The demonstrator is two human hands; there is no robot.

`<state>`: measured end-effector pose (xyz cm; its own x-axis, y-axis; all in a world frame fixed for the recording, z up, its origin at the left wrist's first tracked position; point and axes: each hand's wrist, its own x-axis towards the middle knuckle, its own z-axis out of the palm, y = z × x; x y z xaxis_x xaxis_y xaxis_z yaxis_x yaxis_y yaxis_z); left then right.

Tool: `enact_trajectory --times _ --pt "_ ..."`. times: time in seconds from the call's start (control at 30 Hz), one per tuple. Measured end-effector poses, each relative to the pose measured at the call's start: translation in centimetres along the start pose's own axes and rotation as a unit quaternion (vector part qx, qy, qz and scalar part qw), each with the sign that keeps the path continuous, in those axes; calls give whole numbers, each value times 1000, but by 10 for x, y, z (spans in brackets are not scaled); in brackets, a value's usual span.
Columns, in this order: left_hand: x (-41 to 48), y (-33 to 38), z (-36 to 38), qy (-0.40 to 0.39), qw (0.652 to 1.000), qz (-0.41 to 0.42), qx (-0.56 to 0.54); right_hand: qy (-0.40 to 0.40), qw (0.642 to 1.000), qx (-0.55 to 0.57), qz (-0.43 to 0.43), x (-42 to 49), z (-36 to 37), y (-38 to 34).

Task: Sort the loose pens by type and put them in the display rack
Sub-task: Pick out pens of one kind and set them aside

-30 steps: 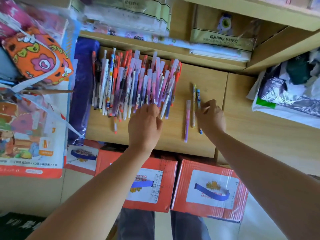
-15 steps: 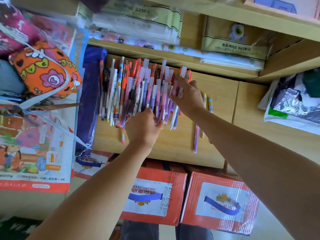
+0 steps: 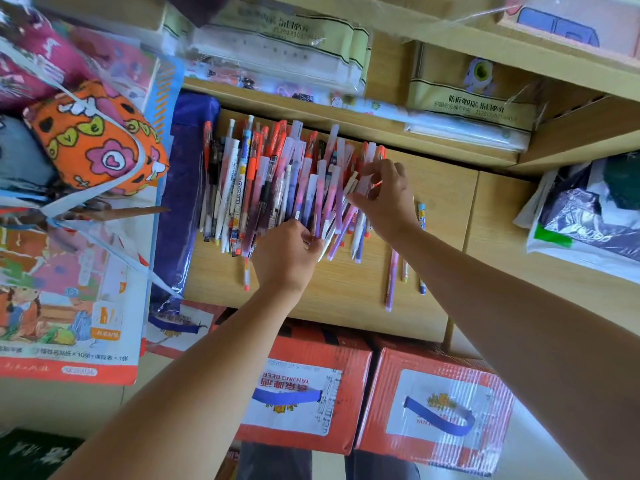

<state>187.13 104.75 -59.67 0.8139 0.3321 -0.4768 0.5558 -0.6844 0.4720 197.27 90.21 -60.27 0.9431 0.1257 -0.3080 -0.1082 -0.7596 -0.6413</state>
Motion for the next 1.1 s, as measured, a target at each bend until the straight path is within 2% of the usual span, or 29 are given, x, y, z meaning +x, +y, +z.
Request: enact_trajectory --times 0.2,0.33,0.57,0.87,1.0,1.1 --pt "-2 -3 -5 -6 999 18 -28 14 1000 11 6 -4 -1 -4" --pt "-3 -4 -2 -21 998 -8 -60 16 999 16 32 -4 -2 -2" --pt "-10 7 1 -34 996 -18 -79 -18 985 136 102 -7 -10 11" --pt "-4 25 9 10 996 -10 91 -69 974 176 129 -11 -17 17" --pt "-4 23 9 17 999 4 51 -68 964 212 144 -10 -22 17" --pt "-8 13 4 23 998 53 3 -70 956 235 159 -10 -23 13"
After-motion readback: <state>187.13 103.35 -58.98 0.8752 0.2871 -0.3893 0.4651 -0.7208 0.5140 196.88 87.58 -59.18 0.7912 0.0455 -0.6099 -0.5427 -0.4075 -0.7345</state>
